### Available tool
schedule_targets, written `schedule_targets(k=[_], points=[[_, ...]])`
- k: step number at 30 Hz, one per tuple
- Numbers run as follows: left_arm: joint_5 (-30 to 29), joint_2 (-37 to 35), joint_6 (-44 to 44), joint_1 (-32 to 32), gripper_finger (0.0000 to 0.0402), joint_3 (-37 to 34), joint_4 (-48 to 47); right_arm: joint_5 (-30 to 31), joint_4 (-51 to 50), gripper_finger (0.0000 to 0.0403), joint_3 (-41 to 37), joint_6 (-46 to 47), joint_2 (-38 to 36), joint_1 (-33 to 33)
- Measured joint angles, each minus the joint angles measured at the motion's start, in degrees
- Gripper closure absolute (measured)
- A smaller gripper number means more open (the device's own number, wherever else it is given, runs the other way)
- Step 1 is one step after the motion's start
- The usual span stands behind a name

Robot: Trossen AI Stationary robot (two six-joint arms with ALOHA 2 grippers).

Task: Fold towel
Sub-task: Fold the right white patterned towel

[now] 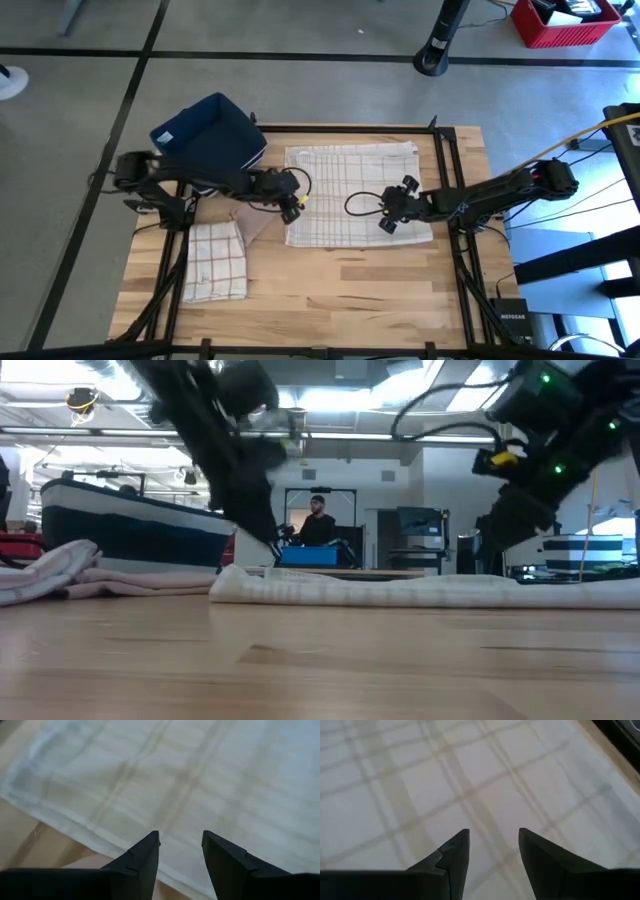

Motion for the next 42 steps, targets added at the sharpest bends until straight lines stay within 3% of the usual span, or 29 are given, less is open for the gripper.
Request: schedule_targets(k=[5,9,12,19,23,27,31,33,37,42], points=[[2.5,8.9,2.5,1.3,0.0258,0.0,-0.4,-5.1,3.2,0.023,-4.5,2.0,0.0,0.0],[7.7,11.3,2.5,-0.9,0.0258,0.5,-3.5,-18.5,3.4,0.023,-6.6,5.9,0.0,0.1],[8.7,11.1,2.5,-4.6,0.0258,0.5,-7.9,-26.2,4.7,0.023,-6.9,10.0,-0.2,2.4],[12.8,6.6,3.6,-11.2,0.0258,0.4,-12.0,-34.2,1.3,0.023,-2.3,13.1,-0.1,12.3],[12.9,0.2,2.8,-10.9,0.0258,3.4,-13.4,-32.5,-7.8,0.023,6.2,8.3,-1.8,12.8],[9.5,-6.1,4.0,-6.9,0.0258,6.2,-14.9,-20.2,-19.5,0.023,15.4,-0.9,-3.4,11.3],[5.5,-10.2,9.6,1.1,0.0259,6.9,-15.0,-8.7,-24.0,0.023,19.6,-10.0,-4.6,5.1],[5.9,-9.8,13.0,6.3,0.0262,6.2,-15.1,-8.5,-23.9,0.023,19.5,-13.8,-5.3,-0.4],[14.4,-5.4,19.3,16.0,0.027,4.4,-13.7,-13.3,-24.1,0.023,16.9,-18.7,-5.3,-12.4],[18.8,3.1,23.8,20.7,0.0278,4.0,-12.8,-19.9,-20.8,0.023,11.5,-22.2,-5.3,-22.4]])
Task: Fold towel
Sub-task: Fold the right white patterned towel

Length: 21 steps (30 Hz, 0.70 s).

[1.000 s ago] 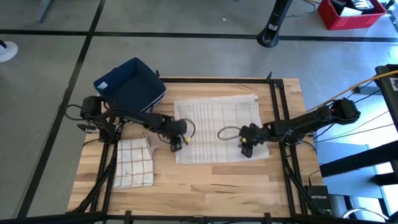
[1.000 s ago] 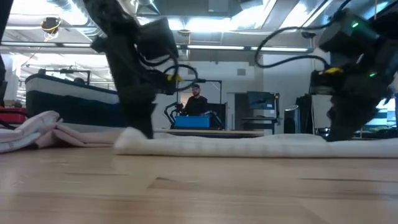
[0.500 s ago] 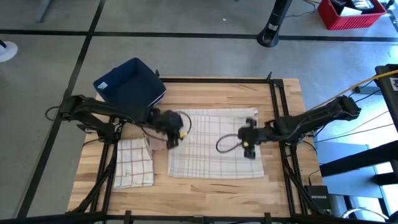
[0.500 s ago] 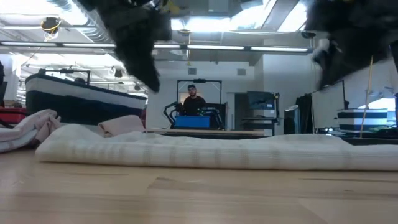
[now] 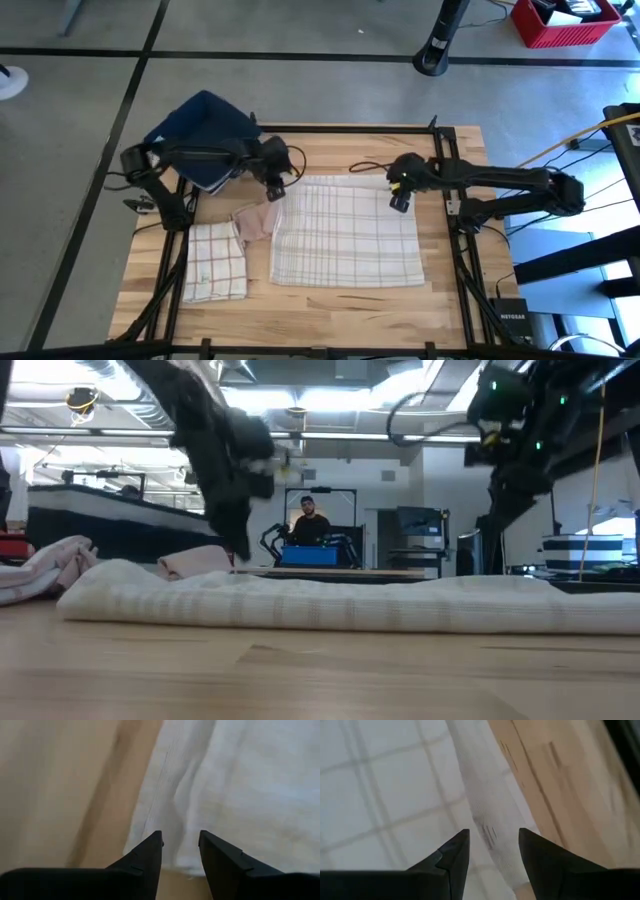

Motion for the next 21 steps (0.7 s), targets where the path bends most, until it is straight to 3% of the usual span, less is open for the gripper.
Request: schedule_targets(k=[6,16,21], points=[[0.5,6.6,2.7,-0.2,0.0282,-0.1,-0.3,-4.3,4.4,0.023,-3.1,-1.5,0.0,-4.3],[0.9,5.2,5.0,-0.3,0.0282,0.1,-0.1,-4.7,4.1,0.023,-3.1,-0.2,0.2,-9.0],[0.9,5.4,6.1,-0.3,0.0282,0.1,-0.5,-9.1,3.8,0.023,-3.1,0.6,3.6,-14.0]])
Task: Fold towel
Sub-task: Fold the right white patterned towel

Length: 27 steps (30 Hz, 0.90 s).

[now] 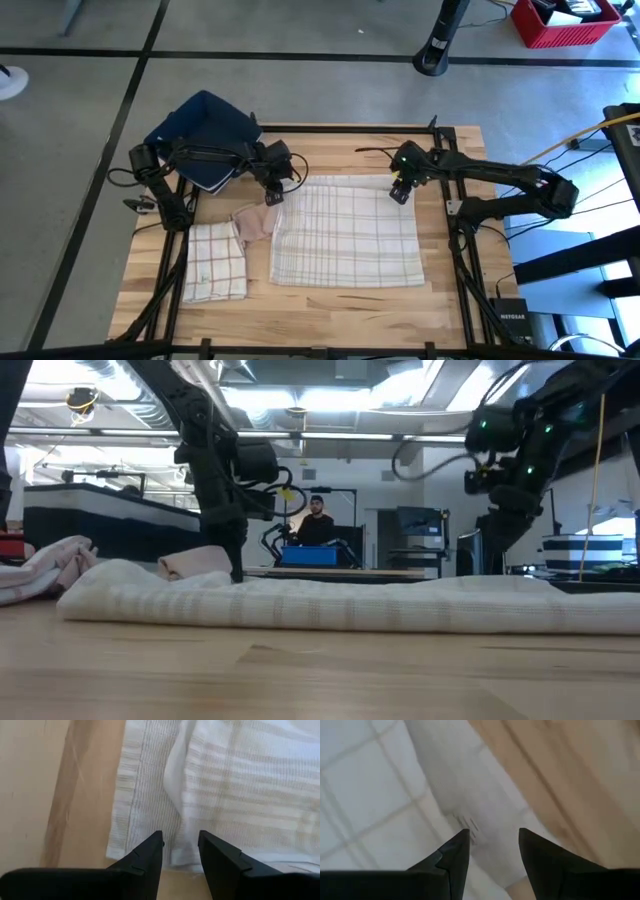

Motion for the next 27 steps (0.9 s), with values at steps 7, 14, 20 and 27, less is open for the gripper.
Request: schedule_targets(k=[7,14,20,27], points=[[0.0,0.0,0.0,0.0,0.0282,0.0,0.2,-10.7,-2.2,0.023,2.4,-5.4,7.2,-3.5],[0.0,0.0,0.8,0.0,0.0282,0.0,0.3,-5.6,-18.7,0.023,13.0,-15.1,7.6,-3.4],[0.0,0.0,0.7,0.0,0.0282,0.0,0.5,-3.9,-20.5,0.023,9.1,-23.3,7.7,-3.4],[0.0,0.0,0.7,0.0,0.0282,0.0,0.5,-5.4,-11.9,0.023,4.4,-26.2,7.7,-3.4]])
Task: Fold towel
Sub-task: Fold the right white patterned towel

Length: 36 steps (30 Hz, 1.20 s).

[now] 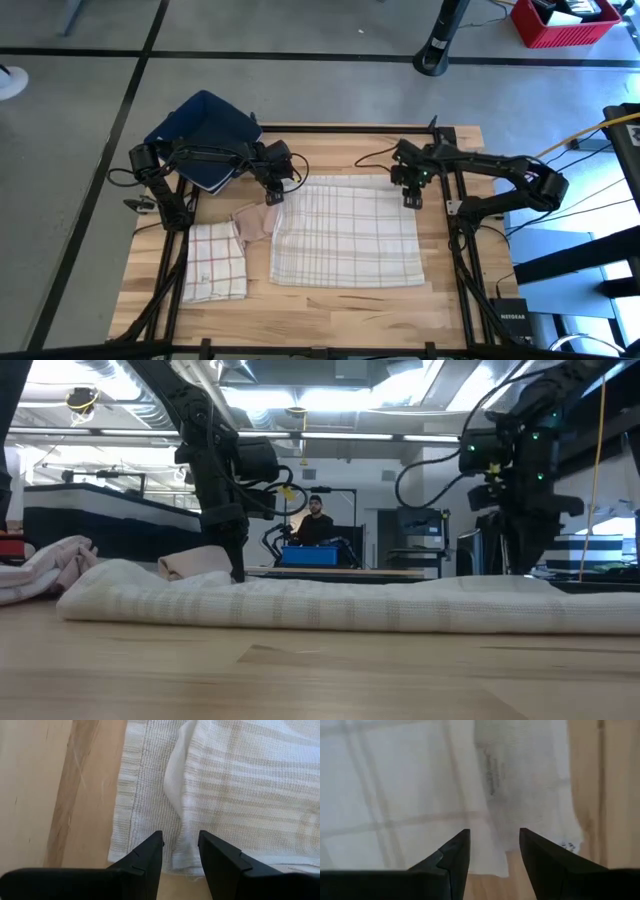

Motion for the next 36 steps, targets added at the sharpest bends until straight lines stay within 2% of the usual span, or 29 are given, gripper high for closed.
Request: schedule_targets(k=[6,9,12,19,23,27,30,36], points=[[0.0,0.0,0.5,0.0,0.0282,0.0,0.0,0.3,3.0,0.0232,-3.0,-2.6,0.0,0.0],[0.0,0.0,0.6,0.0,0.0285,0.0,0.2,0.0,4.9,0.0248,-3.8,-2.9,0.0,0.0],[0.0,0.0,1.4,0.0,0.0301,0.0,0.3,0.2,6.3,0.0282,-4.5,-4.3,0.0,0.0],[0.0,-0.3,1.5,-0.2,0.0362,0.0,0.2,3.4,5.5,0.0391,-3.8,-4.6,0.0,0.0],[-0.1,-0.9,1.6,-1.0,0.0396,1.2,-2.2,4.4,2.4,0.0392,-0.3,-2.9,0.0,0.0],[-2.0,-3.5,1.2,-2.5,0.0398,3.4,-5.3,4.4,-1.6,0.0398,3.2,-2.8,-1.3,0.0],[-4.7,-6.4,0.6,-3.6,0.0399,4.6,-6.6,4.6,-2.5,0.04,4.7,-2.7,-3.2,0.0],[-14.1,-11.7,-0.7,-4.5,0.04,6.0,-8.5,8.6,-1.3,0.0401,6.3,-1.2,-7.7,0.0]])
